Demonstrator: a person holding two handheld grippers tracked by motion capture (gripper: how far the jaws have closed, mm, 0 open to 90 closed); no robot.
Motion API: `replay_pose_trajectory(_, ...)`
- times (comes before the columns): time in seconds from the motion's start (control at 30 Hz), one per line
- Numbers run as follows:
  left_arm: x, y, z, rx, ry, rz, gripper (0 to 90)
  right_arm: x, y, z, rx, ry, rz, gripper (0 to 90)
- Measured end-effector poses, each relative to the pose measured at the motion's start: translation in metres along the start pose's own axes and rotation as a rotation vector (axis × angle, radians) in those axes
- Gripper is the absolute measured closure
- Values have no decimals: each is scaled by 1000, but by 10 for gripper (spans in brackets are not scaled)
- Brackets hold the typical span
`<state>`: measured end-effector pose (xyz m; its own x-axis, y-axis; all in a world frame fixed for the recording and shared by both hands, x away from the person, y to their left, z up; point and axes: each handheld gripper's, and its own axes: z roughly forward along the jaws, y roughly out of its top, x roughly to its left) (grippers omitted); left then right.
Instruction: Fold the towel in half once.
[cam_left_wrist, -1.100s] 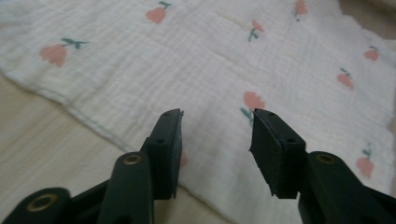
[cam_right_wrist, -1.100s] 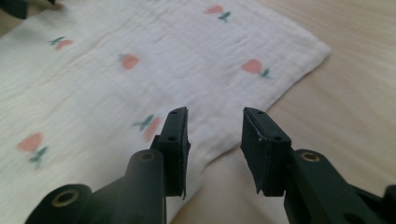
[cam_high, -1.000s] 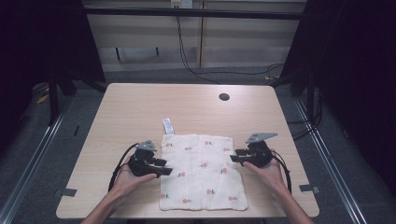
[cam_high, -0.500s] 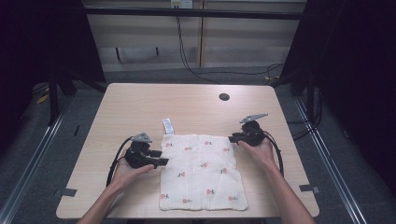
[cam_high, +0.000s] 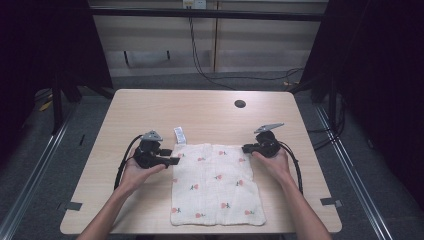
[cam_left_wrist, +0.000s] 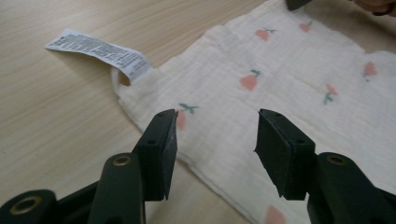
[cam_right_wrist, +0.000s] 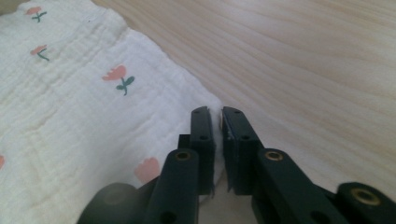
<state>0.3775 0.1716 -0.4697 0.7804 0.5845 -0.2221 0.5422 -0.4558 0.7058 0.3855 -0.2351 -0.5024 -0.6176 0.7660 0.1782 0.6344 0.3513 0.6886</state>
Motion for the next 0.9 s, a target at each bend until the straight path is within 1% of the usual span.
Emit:
replay_pose_trajectory(0.03,4,1,2,0,-8,-8,495,2,0,0,4,-13,-8,853)
replay_pose_trajectory(0.07,10,3,5,4,-16,-34,505,3,0,0,-3,-10,-14,862)
replay_pose_trajectory(0.1,10,3,5,4,-16,-34,503,3,0,0,-5,-5,-11,866)
replay_pose_trajectory(0.13,21,4,9,-19,-35,-86,511,4,0,0,-6,-9,-11,867)
replay_pose_trajectory(0.17,24,4,11,-26,-16,-90,525,4,0,-1,-9,-16,-11,867)
replay_pose_trajectory(0.2,27,5,14,-20,-2,-98,533,4,0,-1,-14,-15,-11,867)
replay_pose_trajectory(0.23,29,5,18,-19,-2,-99,531,5,-1,-1,-17,-10,-8,867)
replay_pose_trajectory(0.27,32,6,20,-9,3,-99,535,5,-1,-2,-20,-15,-8,866)
replay_pose_trajectory(0.3,32,6,20,-9,3,-99,538,5,-2,-2,-21,-16,-2,866)
replay_pose_trajectory(0.33,36,5,28,-8,14,-108,546,4,-2,-2,-20,-14,-1,865)
replay_pose_trajectory(0.37,37,5,32,3,41,-112,543,4,-2,-2,-26,-11,1,864)
replay_pose_trajectory(0.4,38,5,34,10,54,-104,520,4,-2,-1,-26,-8,6,863)
replay_pose_trajectory(0.43,38,5,36,7,65,-100,504,4,-2,-1,-22,-9,4,863)
replay_pose_trajectory(0.47,39,4,38,3,53,-101,505,5,-2,-1,-22,-8,3,862)
replay_pose_trajectory(0.5,40,4,39,3,54,-92,505,5,-2,-1,-23,-4,-1,862)
replay_pose_trajectory(0.53,40,4,40,-1,64,-93,515,5,-2,-1,-23,-1,1,859)
replay_pose_trajectory(0.57,40,4,40,-7,73,-102,511,5,-2,-1,-30,11,4,853)
replay_pose_trajectory(0.6,41,4,40,-3,71,-94,512,5,-2,-1,-39,19,17,845)
replay_pose_trajectory(0.63,41,4,40,-3,71,-94,523,5,-2,-1,-39,11,17,845)
replay_pose_trajectory(0.7,40,3,40,-12,66,-98,561,6,-3,-2,-33,10,20,852)
replay_pose_trajectory(0.73,37,3,39,6,92,-60,604,6,-3,-4,-39,0,13,857)
replay_pose_trajectory(0.8,35,1,39,-1,89,-52,660,7,-3,-10,-54,-2,11,864)
replay_pose_trajectory(0.87,34,1,39,3,106,-35,738,7,-2,-15,-63,-4,18,868)
replay_pose_trajectory(0.9,35,1,39,3,102,-35,762,8,-3,-16,-66,-2,18,869)
